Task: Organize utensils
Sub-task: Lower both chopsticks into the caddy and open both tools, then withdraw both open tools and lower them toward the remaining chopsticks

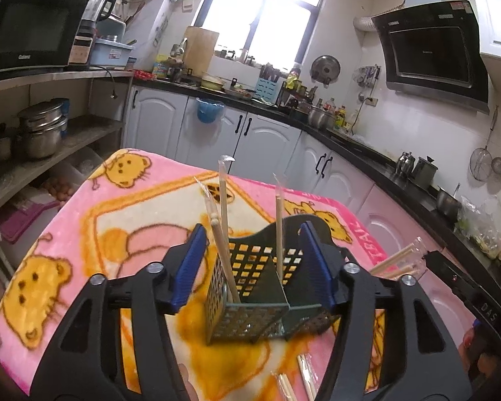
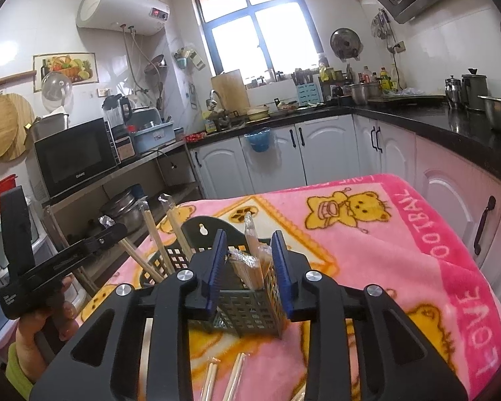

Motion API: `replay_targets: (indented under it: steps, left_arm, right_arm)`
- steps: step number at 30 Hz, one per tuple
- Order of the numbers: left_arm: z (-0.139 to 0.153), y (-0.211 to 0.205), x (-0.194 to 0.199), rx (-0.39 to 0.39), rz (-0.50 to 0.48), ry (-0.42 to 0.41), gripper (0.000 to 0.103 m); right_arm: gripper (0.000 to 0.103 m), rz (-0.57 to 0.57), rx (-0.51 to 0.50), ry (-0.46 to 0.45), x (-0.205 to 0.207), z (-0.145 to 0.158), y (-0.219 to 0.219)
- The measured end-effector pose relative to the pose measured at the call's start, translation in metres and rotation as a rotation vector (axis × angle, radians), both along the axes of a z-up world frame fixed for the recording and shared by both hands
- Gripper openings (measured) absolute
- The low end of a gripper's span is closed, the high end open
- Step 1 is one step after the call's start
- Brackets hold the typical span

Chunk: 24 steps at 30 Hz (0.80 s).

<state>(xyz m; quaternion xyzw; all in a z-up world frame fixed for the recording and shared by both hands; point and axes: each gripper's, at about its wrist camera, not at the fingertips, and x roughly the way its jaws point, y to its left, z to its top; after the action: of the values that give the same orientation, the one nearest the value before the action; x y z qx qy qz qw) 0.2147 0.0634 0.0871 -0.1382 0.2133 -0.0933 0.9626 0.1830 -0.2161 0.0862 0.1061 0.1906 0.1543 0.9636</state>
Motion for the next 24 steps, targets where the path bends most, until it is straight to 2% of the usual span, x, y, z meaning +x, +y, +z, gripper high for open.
replay_targets:
  steps: [5,15,24]
  left_arm:
    - [0.0,-0.002,-0.011,-0.004,-0.014,-0.003,0.064]
    - [-0.001,-0.008,-0.031,0.002,-0.044,-0.011,0.09]
    - [-0.009,-0.012,-0.042,0.013,-0.052,0.008,0.092]
  right_arm:
    - [0.036,0.004,-0.005,0.001,-0.004,0.001,0.0]
    - [0.046,0.015,-0.018,-0.003,-0.023,0.001,0.0]
    - [0.048,0.031,-0.035,0.009,-0.038,-0.003,0.002]
